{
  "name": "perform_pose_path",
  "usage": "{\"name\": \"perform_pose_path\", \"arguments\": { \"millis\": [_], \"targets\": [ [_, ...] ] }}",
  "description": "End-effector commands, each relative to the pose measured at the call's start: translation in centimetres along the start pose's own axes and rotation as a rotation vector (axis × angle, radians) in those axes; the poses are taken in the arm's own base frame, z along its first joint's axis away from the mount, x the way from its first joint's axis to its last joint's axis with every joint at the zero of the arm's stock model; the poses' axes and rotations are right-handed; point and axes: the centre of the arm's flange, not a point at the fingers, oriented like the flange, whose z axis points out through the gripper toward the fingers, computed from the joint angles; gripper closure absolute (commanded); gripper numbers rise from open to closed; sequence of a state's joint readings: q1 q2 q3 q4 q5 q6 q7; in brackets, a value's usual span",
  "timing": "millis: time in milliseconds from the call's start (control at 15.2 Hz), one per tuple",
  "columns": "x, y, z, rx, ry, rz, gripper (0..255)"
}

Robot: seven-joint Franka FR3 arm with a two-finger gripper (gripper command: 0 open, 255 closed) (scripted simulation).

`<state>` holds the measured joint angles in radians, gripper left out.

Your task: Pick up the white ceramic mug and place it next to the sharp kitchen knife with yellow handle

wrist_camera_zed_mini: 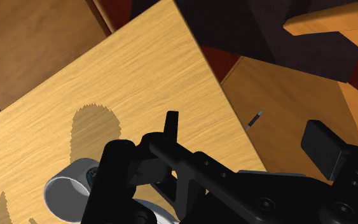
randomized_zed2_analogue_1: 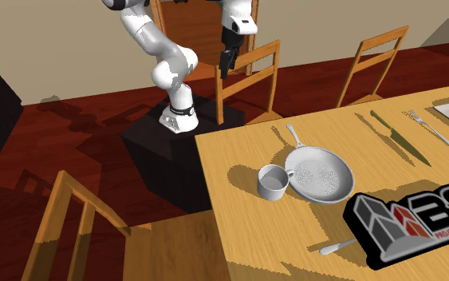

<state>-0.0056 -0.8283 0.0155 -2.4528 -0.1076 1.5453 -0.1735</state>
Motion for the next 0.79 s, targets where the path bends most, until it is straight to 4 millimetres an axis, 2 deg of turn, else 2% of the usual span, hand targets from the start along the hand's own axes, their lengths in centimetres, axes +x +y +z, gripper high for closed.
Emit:
{"name": "perform_pose_path", "arguments": {
  "millis": [0, 726],
  "targets": [
    [0.0, 0.0, 0.0, 0.000, 0.000, 0.000, 0],
    [8.8, 10.8, 5.7, 0.061, 0.012, 0.018, 0]
  ]
}}
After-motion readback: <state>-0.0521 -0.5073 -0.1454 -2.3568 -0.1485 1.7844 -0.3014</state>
